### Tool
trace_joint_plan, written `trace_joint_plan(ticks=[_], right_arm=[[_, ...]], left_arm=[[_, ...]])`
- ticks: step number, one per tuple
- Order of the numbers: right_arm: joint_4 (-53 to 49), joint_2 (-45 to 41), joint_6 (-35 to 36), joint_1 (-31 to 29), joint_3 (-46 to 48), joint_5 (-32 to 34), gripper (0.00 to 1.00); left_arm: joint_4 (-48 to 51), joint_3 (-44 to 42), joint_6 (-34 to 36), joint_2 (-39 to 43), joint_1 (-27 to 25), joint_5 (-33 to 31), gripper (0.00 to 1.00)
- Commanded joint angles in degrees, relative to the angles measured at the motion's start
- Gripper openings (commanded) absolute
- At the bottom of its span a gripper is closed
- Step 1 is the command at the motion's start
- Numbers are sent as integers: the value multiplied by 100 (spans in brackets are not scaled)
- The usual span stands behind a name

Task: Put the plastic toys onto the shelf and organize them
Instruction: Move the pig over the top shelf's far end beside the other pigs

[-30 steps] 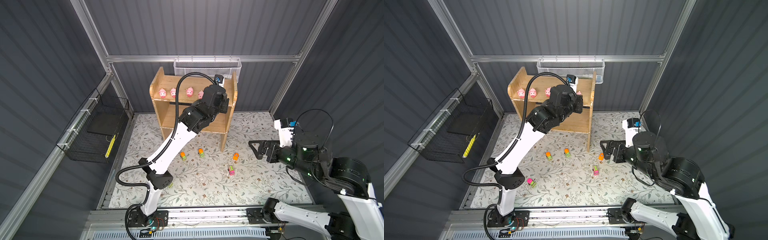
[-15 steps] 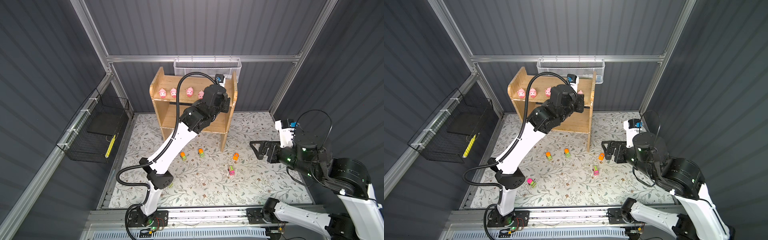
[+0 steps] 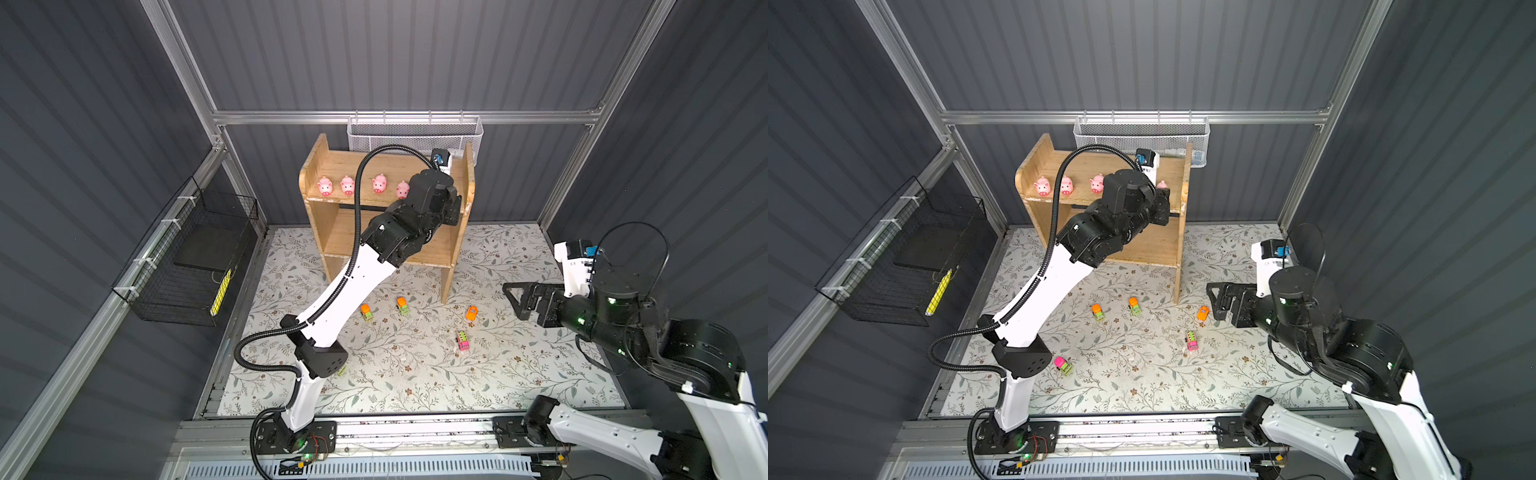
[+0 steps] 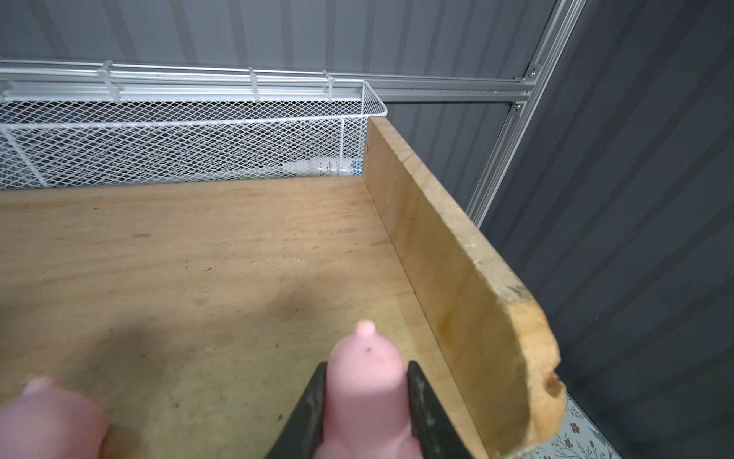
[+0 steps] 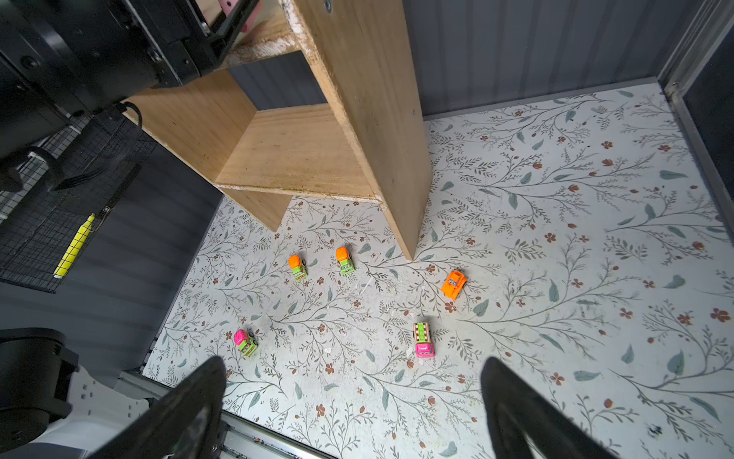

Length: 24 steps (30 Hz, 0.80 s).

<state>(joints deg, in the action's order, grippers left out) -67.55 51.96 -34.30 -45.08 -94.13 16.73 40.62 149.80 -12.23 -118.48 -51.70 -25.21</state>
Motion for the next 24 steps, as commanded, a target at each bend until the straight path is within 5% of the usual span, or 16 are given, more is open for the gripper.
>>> trace_joint_plan(ticks=[1,24], right_arm=[[-57,-20,7,47,69,0,99],[6,-86,97,331,202,-249,99]], left_arm=[[-116,15,-25,-124,29,17,33],[-229,3,37,-120,29,-46,48]])
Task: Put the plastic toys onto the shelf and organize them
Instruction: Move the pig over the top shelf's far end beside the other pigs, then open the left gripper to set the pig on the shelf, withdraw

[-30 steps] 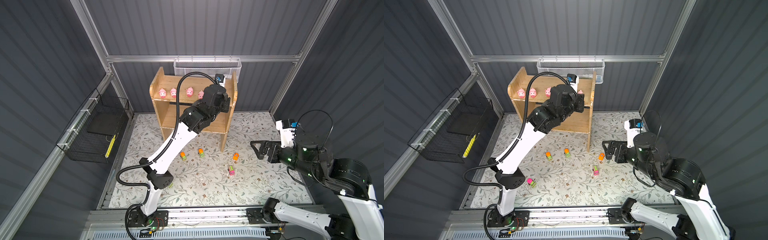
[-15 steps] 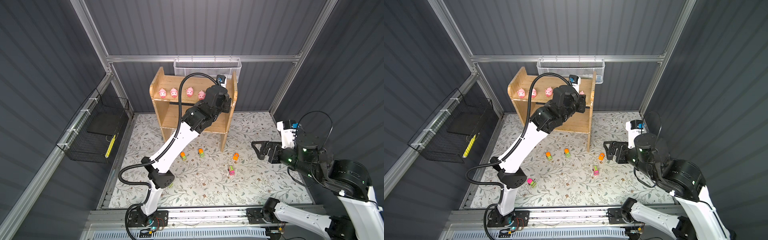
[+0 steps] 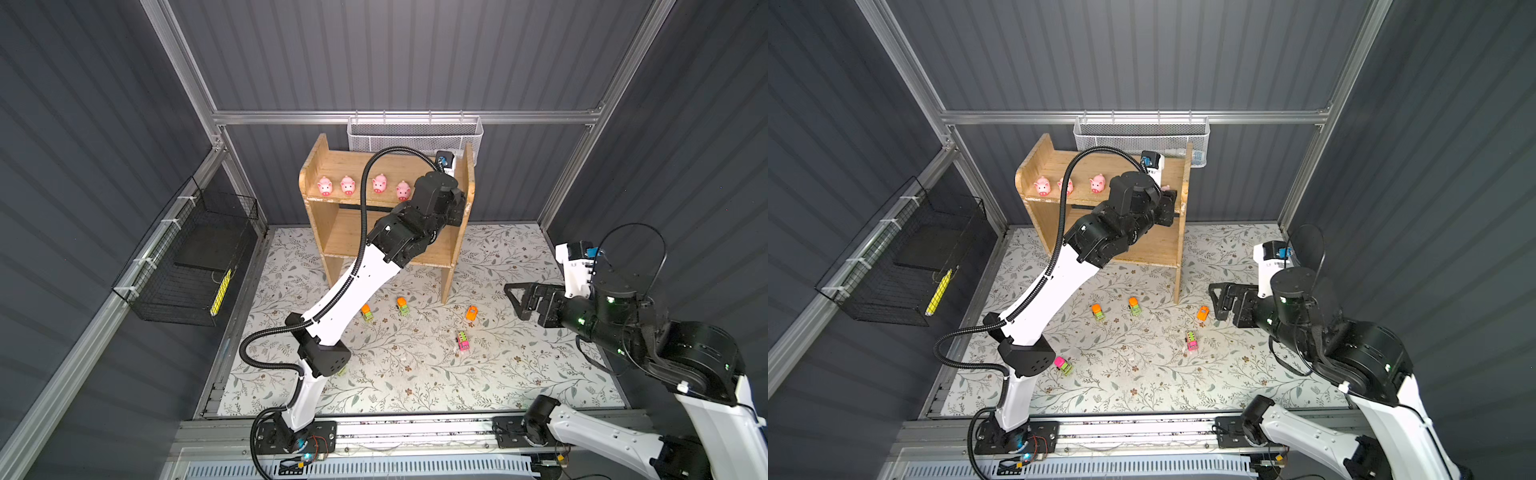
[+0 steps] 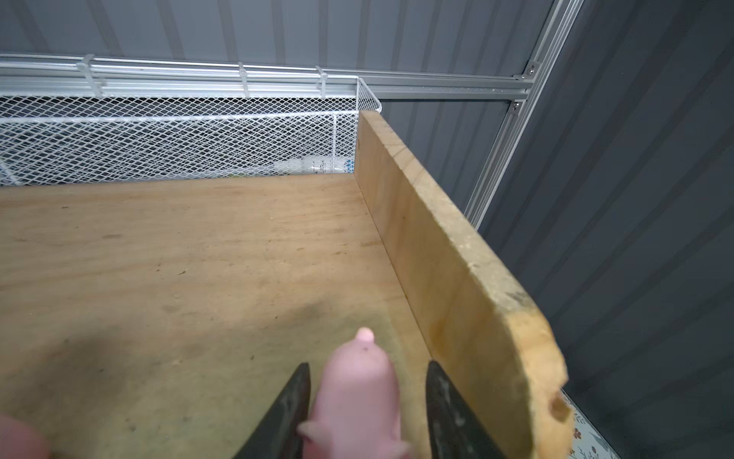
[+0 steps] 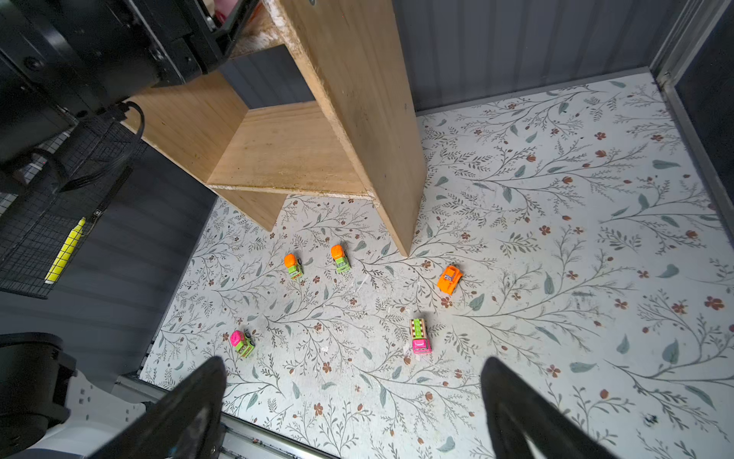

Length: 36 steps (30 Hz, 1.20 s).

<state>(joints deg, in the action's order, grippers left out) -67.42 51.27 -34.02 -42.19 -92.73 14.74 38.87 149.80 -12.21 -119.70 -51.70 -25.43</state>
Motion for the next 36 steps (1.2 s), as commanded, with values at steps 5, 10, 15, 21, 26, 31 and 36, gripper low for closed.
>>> trace_joint_plan(ticks=[5,10,15,21,26,31,36], right_arm=[[6,-63,74,95,95,-110,99],[9,-81,88,145,107,-184,99],[33,-90,114,176,43,-218,99],[9,-136,80,177,15,-244,99],[9,-213,27,177,101,-231,99],[-4,-232,3,185,132,-174,99],[14,-275,9,185,172,-165,99]], left_arm=[[-108,-35,61,100,29,-47,48],[-247,-205,69,253,29,-6,51],[-336,-232,114,383,29,-19,56],[-380,-280,172,501,29,-72,59],[-398,-346,162,581,24,-15,60],[-433,-429,151,709,20,73,60],[-466,-608,148,955,-26,83,60]])
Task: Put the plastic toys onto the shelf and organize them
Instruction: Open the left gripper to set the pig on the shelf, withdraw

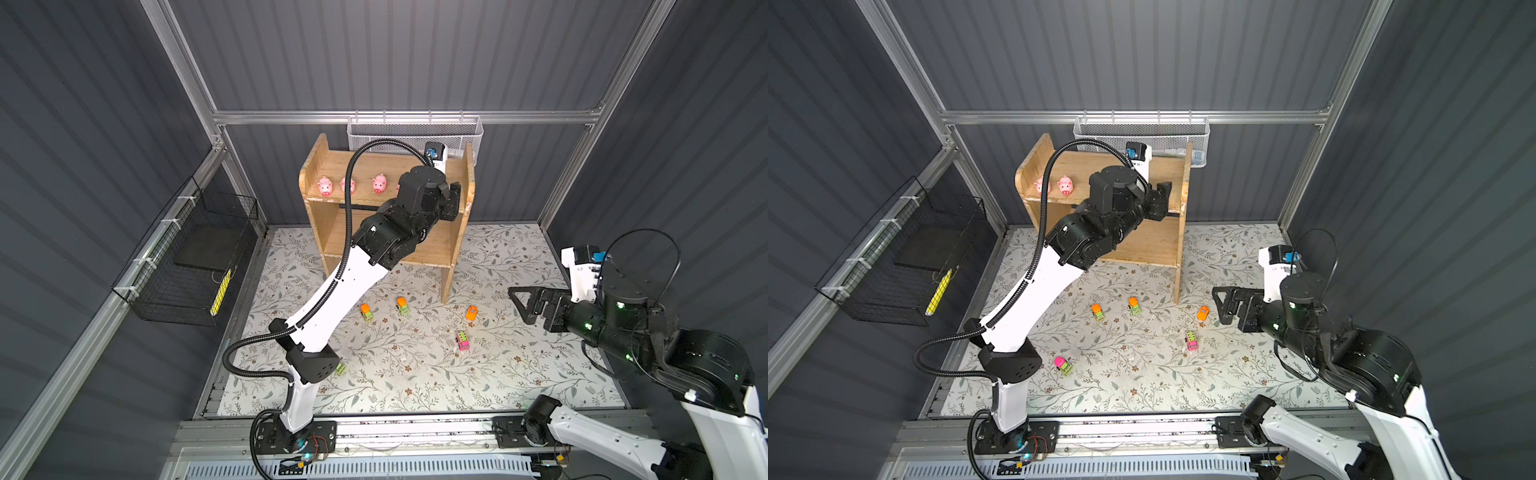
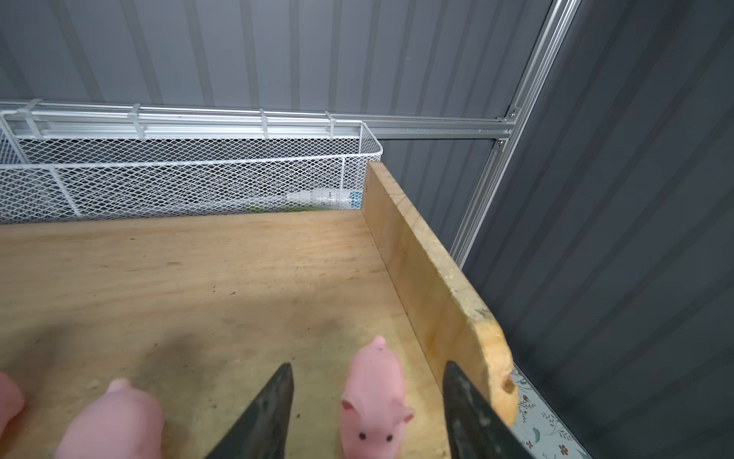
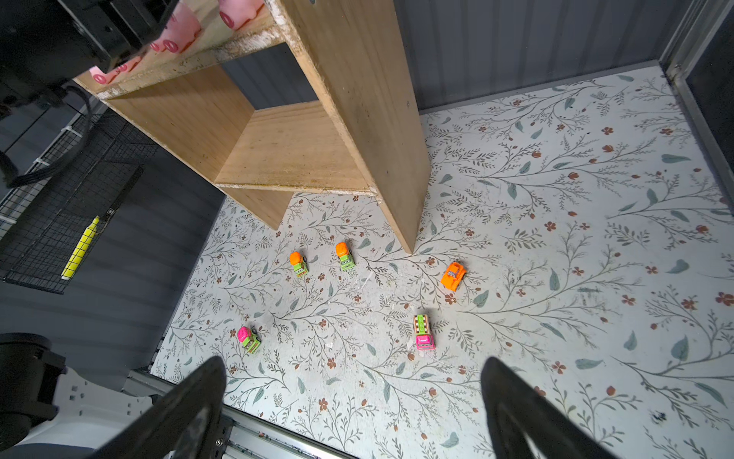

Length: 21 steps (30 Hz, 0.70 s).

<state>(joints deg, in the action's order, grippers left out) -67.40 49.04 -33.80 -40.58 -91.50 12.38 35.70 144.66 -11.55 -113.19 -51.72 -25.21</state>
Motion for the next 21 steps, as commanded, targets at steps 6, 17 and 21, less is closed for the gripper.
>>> trace_joint_plan(ticks=[6,17,21], right_arm=[[66,-120,4,24,100,57,99],[219,-150,57,23,278,-222,99],[336,-179,75,16,487,-396,99]], left_arm=[[-160,-502,163,786,-227,-184,60],[-186,-2484,-40,2631,-712,-1371,60],[17,-3822,-587,3640,-762,-1866,61]])
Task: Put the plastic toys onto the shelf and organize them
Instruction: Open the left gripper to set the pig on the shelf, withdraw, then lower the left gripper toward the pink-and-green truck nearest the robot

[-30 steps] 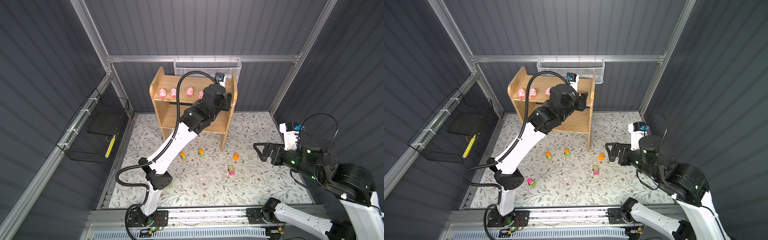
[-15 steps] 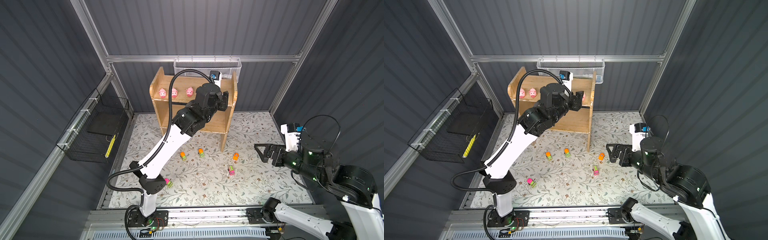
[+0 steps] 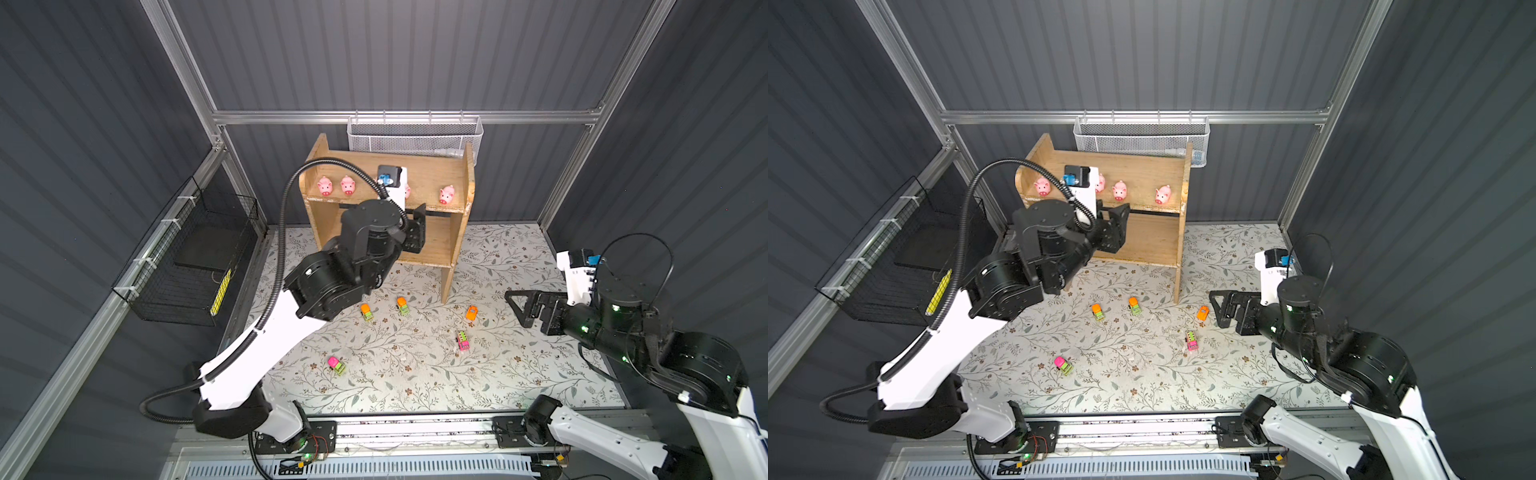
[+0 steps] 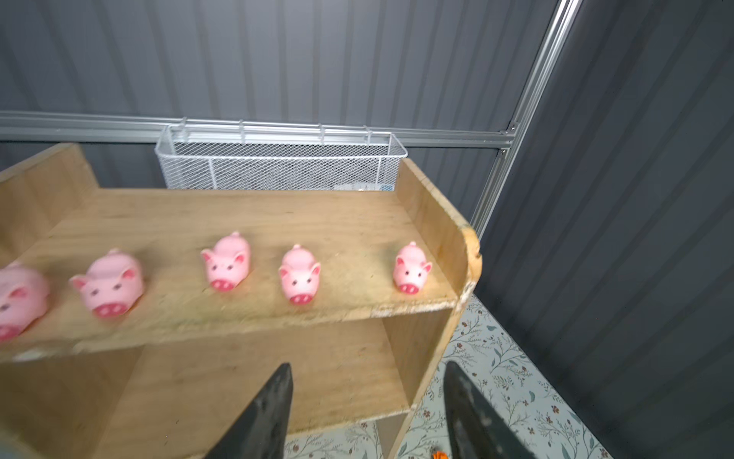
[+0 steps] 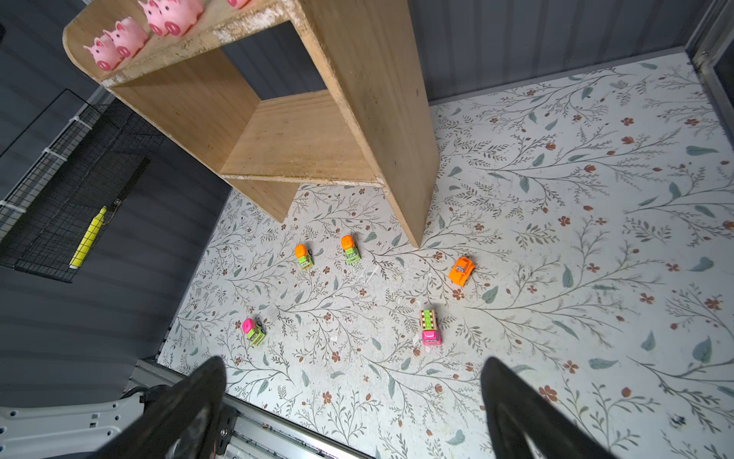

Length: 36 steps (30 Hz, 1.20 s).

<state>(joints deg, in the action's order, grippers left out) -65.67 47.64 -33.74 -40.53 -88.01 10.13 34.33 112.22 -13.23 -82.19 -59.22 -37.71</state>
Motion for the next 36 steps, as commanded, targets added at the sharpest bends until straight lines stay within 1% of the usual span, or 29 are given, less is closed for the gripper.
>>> trace_joint_plan(ticks=[1,5,9,12,15,21,24,29,34,36], right_arm=[[199,-59,55,11,225,-202,99],[415,-194,-24,10,726,-381,99],[781,-413,-161,10,1427,-644,99],[1039,-539,-243,3,1879,-834,99],[1218,-578,-292,2,2192,-1007,99],[1550,-671,-335,-34,2764,-1112,99],[1738,-792,-394,-45,3094,-1149,99],[1876,-961,-463,-51,3470,-1239,99],[1755,-1121,-407,-56,3597,-1146,99],[1718,-1188,-373,-51,3657,-1118,99]], left_arm=[[250,-886,-596,776,-20,-710,61],[728,-2108,-1497,1634,-20,-916,63],[1358,-3059,-2403,2153,-20,-1008,67],[1520,-4063,-2994,2515,-24,-1005,69],[1682,-4822,-3613,2867,-19,-998,70],[1848,-6061,-4516,3481,-19,-923,70],[1814,-6551,-4874,3621,-21,-788,69],[1749,-7167,-5612,3501,-69,-501,68],[1665,-7764,-6568,3421,-387,-368,66],[1754,-7931,-7061,3387,-588,-396,66]])
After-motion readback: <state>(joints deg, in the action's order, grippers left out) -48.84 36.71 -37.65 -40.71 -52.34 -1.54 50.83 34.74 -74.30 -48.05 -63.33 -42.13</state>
